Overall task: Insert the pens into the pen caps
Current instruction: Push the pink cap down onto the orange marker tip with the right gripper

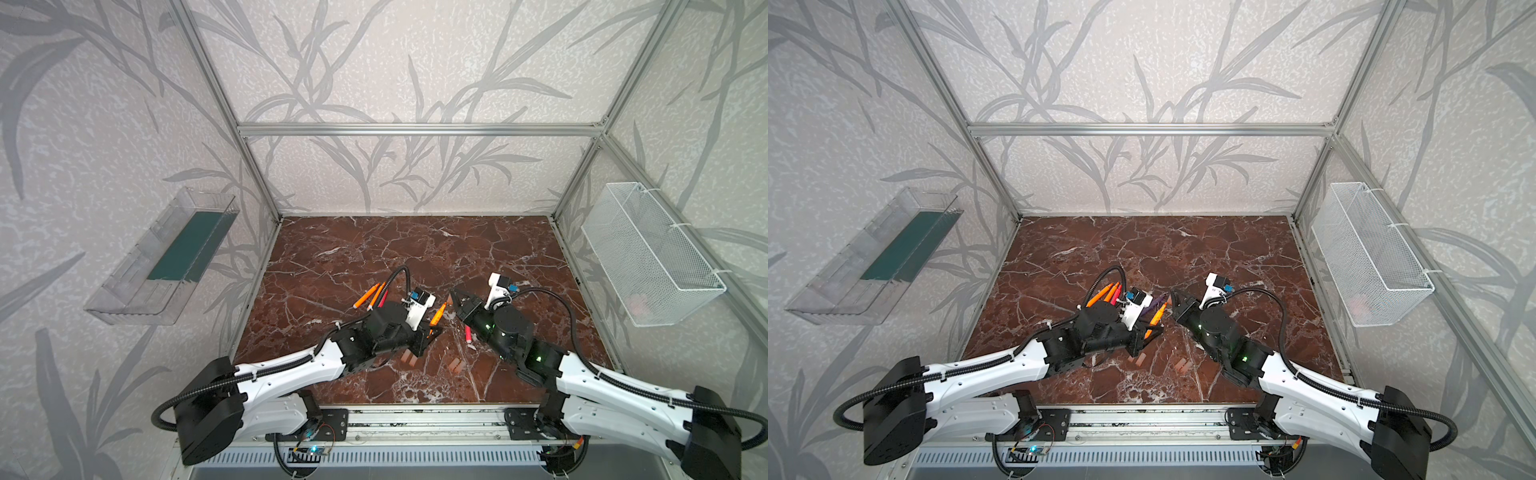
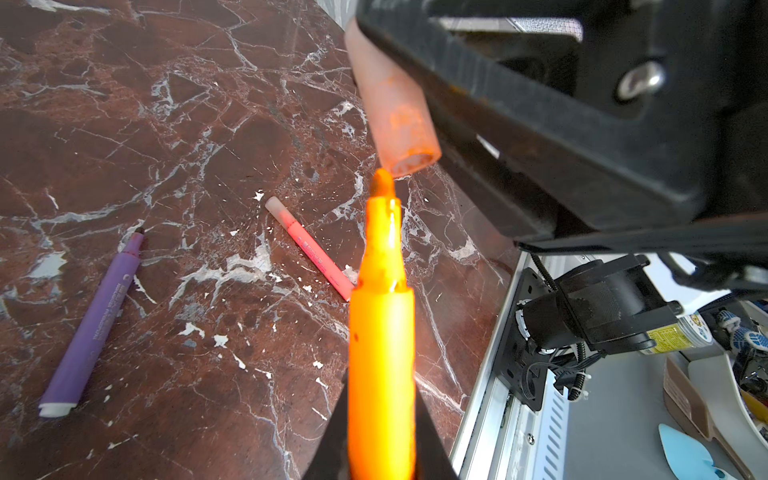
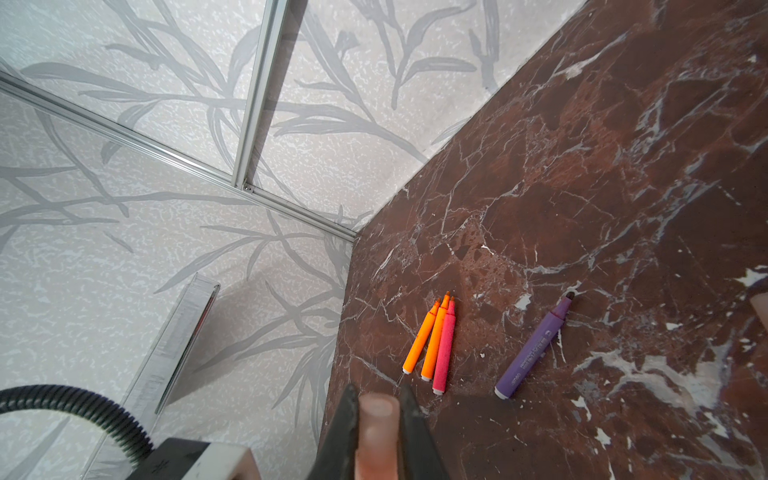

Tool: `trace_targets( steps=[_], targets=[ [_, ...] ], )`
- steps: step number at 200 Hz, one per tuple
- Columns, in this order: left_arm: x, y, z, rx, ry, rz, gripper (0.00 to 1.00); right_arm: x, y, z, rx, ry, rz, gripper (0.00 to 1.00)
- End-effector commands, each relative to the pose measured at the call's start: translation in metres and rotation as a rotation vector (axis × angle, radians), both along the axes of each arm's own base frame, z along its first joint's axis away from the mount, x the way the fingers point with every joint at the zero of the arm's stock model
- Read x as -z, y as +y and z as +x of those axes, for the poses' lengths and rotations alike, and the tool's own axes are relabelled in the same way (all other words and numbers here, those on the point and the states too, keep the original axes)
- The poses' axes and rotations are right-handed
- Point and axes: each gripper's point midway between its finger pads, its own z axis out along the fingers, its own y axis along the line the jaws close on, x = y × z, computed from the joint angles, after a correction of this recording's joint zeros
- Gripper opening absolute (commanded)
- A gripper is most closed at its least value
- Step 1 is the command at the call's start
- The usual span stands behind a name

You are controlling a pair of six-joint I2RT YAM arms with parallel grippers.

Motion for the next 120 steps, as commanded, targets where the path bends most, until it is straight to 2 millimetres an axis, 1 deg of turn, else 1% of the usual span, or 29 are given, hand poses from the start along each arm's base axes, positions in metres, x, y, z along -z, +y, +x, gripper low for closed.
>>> trace_targets(
  steps=[1,65,120],
  targets=[
    [-0.013,-0.002,0.001,0.006,-0.030,-0.017,0.00,-0.013,0.001,0.000,0.001,-0.030,0.022,0.00],
    [-0.011,-0.002,0.001,0.005,-0.028,-0.014,0.00,-0.003,0.013,0.002,-0.029,-0.006,0.027,0.00],
    [-0.010,-0.003,0.002,0.004,-0.025,-0.012,0.00,-0.009,0.014,0.003,-0.031,-0.017,0.030,0.00]
  ],
)
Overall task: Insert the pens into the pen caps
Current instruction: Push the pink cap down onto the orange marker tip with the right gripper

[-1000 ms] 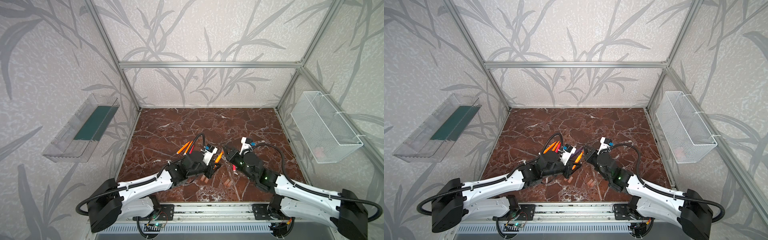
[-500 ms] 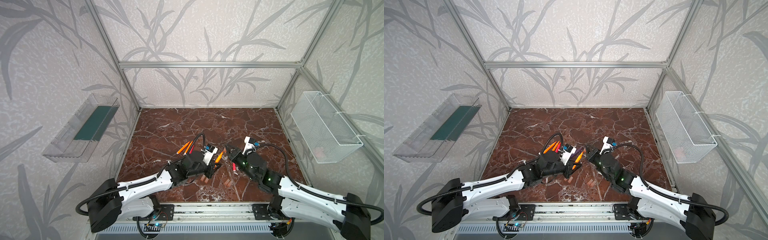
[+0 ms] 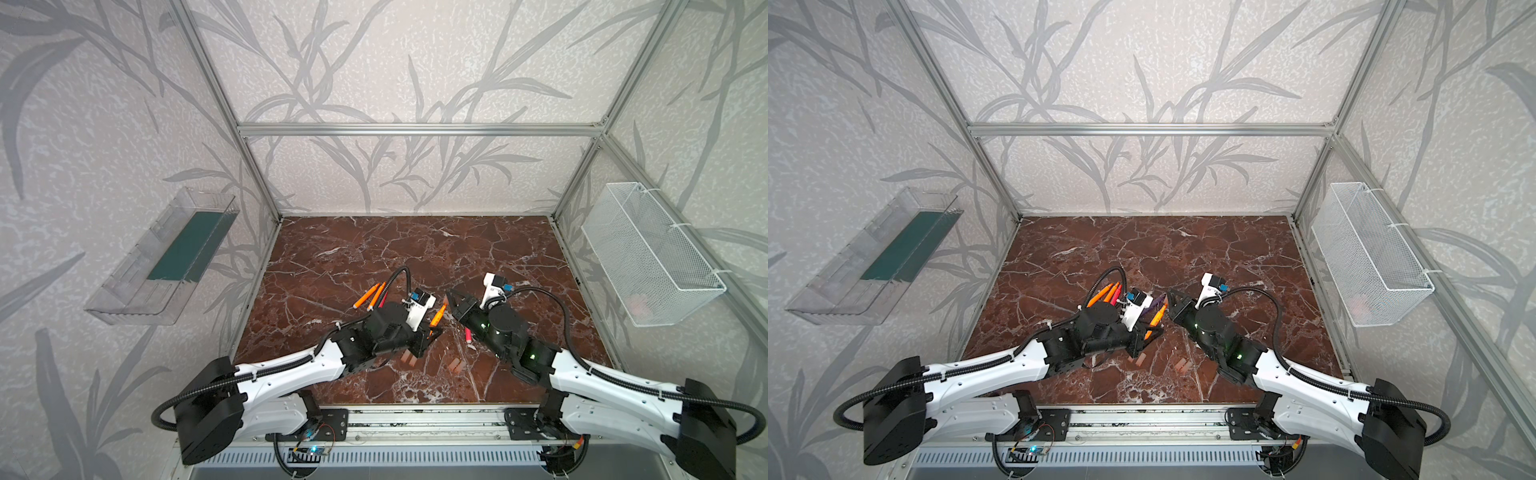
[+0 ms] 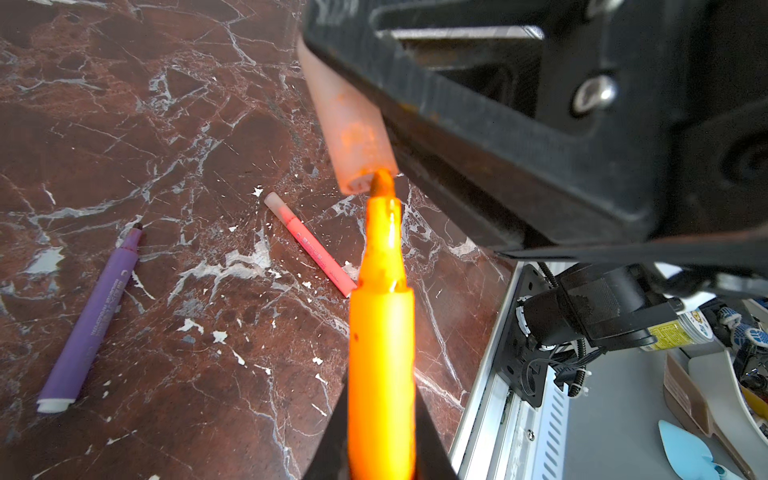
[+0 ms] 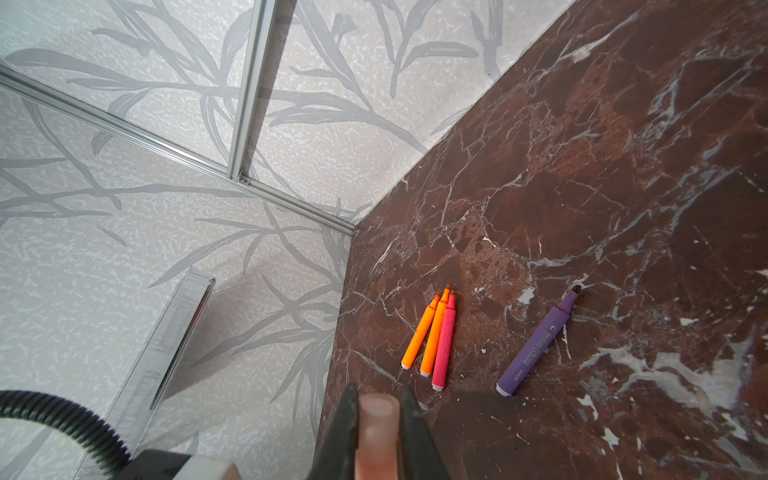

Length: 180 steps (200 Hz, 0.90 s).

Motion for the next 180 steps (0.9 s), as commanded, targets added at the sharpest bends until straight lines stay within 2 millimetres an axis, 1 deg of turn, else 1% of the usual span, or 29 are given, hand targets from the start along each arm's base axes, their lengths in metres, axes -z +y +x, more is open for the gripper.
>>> trace_targets(
  steps=[1,20,85,94,96,101,124,141,142,146,180],
  targets=[
    [-0.012,-0.004,0.002,0.004,-0.030,-0.019,0.00,-0.017,0.004,0.000,-0.012,-0.030,0.035,0.00],
    [-0.012,-0.003,0.003,-0.004,-0.029,-0.017,0.00,-0.017,0.005,-0.003,-0.025,-0.028,0.040,0.00],
    [-0.008,-0.003,0.008,-0.025,0.001,-0.017,0.00,0.004,0.020,-0.019,-0.067,-0.019,0.045,0.00],
    [-0.008,-0.003,0.008,-0.023,0.010,-0.025,0.00,0.007,0.021,-0.018,-0.065,-0.022,0.046,0.00],
    [-0.008,-0.002,0.009,-0.024,0.011,-0.027,0.00,0.007,0.026,-0.023,-0.086,-0.023,0.049,0.00],
    [-0.009,-0.002,0.009,-0.025,0.017,-0.035,0.00,0.008,0.029,-0.027,-0.098,-0.031,0.051,0.00],
    [-0.011,0.001,0.013,-0.026,0.058,-0.086,0.00,0.012,0.032,-0.031,-0.106,-0.062,0.061,0.00],
    [-0.015,0.003,0.016,-0.019,0.091,-0.148,0.00,0.014,0.035,-0.034,-0.111,-0.085,0.063,0.00],
    [-0.015,0.003,0.016,-0.018,0.092,-0.150,0.00,0.011,0.035,-0.034,-0.113,-0.093,0.074,0.00],
    [-0.015,0.003,0.016,-0.014,0.094,-0.158,0.00,0.008,0.036,-0.034,-0.113,-0.107,0.085,0.00],
    [-0.025,0.005,0.011,0.009,0.074,-0.190,0.00,0.007,0.048,-0.038,-0.142,-0.133,0.071,0.00]
  ],
)
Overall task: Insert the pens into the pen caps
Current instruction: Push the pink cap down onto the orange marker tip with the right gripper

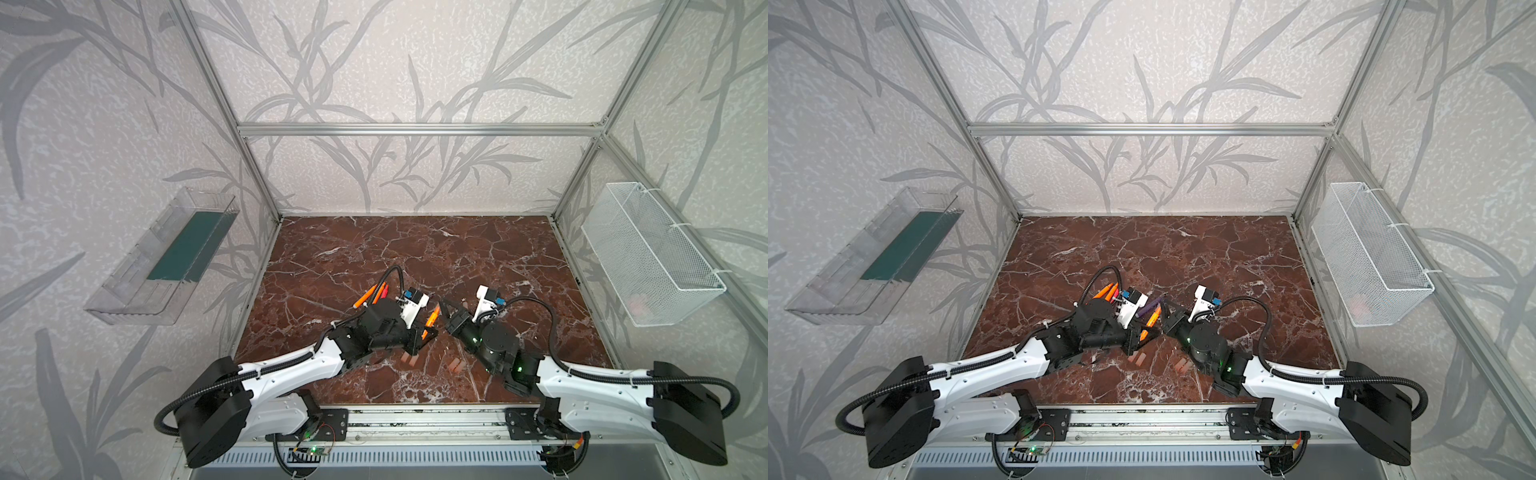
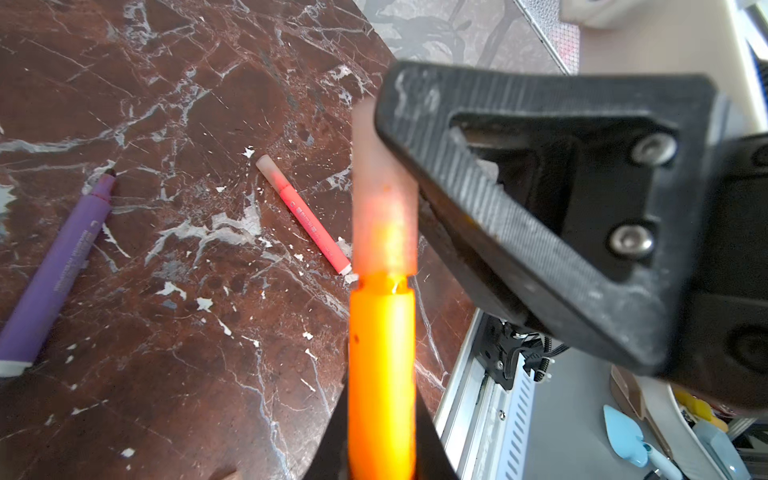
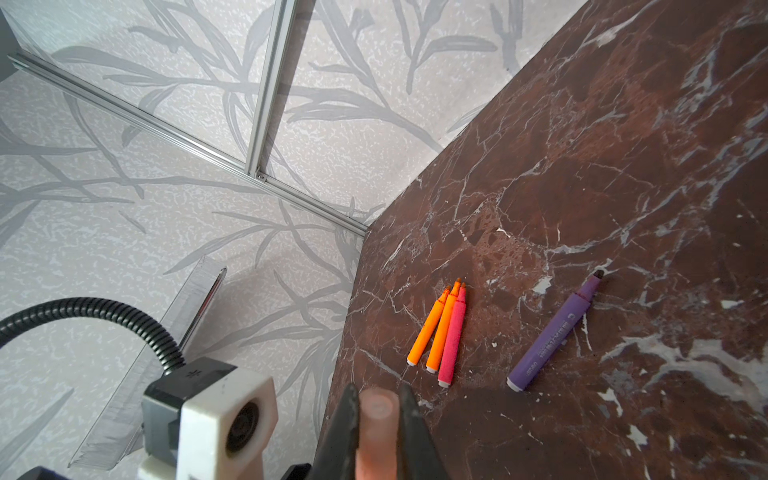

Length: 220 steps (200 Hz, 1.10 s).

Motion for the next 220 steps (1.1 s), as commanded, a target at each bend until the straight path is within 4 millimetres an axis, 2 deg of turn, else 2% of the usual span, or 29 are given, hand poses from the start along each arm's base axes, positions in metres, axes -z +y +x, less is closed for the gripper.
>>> trace_targets(
  steps=[1,44,70,127,170,220],
  targets=[
    [-0.040,-0.007,0.007,-0.001,-0.076,-0.135,0.00,-0.013,0.026,-0.019,-0.127,-0.059,0.027,0.00],
    [-0.045,-0.005,0.004,0.009,-0.090,-0.152,0.00,-0.009,0.043,-0.023,-0.177,-0.062,0.012,0.00],
    [-0.046,-0.004,0.003,0.008,-0.090,-0.153,0.00,-0.005,0.046,-0.025,-0.189,-0.067,0.014,0.02],
    [-0.051,0.000,0.003,-0.001,-0.106,-0.164,0.00,-0.001,0.037,-0.027,-0.162,-0.058,-0.006,0.13],
    [-0.052,0.002,0.003,-0.008,-0.118,-0.160,0.00,0.005,0.027,-0.026,-0.128,-0.031,-0.025,0.16],
    [-0.051,0.003,0.004,-0.015,-0.123,-0.154,0.00,0.003,0.015,-0.027,-0.099,-0.031,-0.027,0.24]
  ],
)
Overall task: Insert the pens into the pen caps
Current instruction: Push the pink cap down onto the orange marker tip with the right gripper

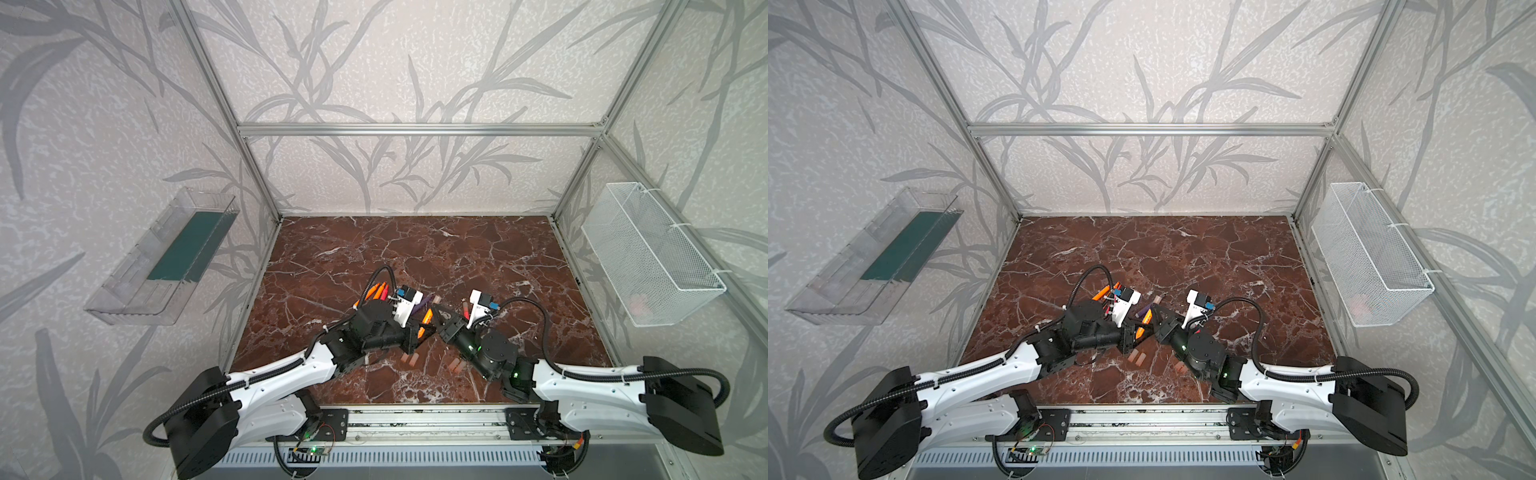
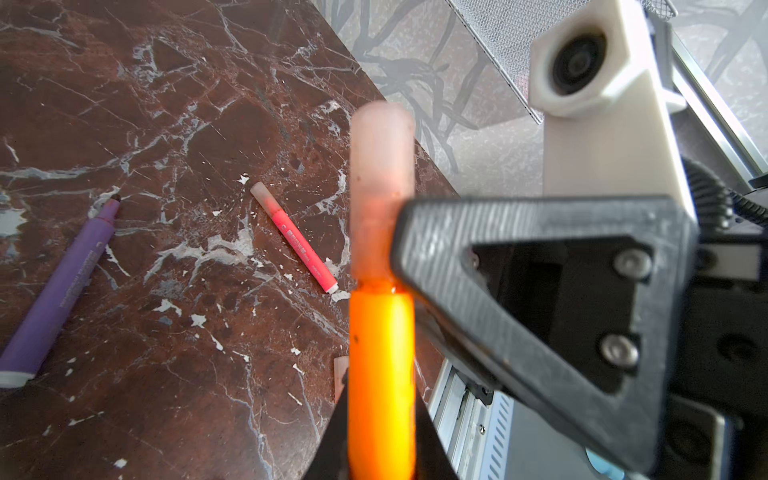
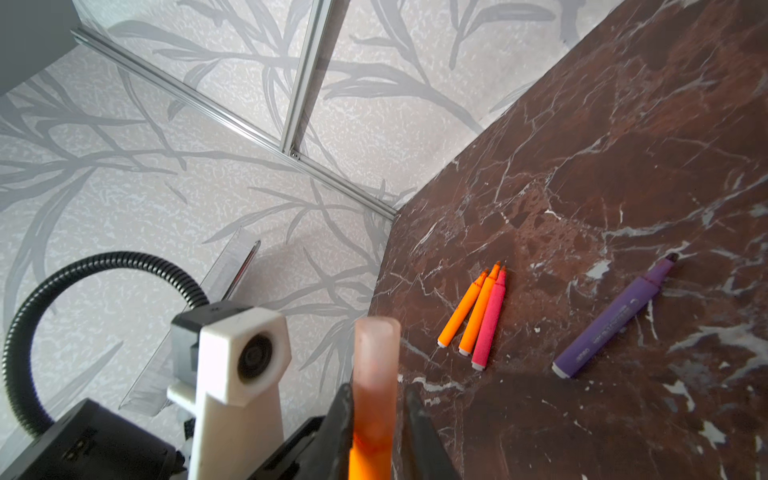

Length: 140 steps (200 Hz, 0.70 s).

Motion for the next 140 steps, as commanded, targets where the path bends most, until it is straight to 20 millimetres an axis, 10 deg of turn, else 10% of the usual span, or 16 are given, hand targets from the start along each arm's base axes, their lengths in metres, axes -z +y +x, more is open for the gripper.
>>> trace_targets(
  steps=[1,85,140],
  targets=[
    [-0.030,-0.003,0.006,-0.008,-0.090,-0.076,0.00,0.011,-0.003,-0.006,-0.018,0.014,-0.048,0.24],
    [-0.027,-0.003,0.007,-0.012,-0.093,-0.063,0.00,-0.033,-0.033,-0.013,0.016,-0.105,-0.044,0.52],
    [-0.027,-0.006,0.004,0.010,-0.105,-0.052,0.00,-0.057,-0.035,0.008,0.052,-0.091,-0.087,0.53]
  ],
)
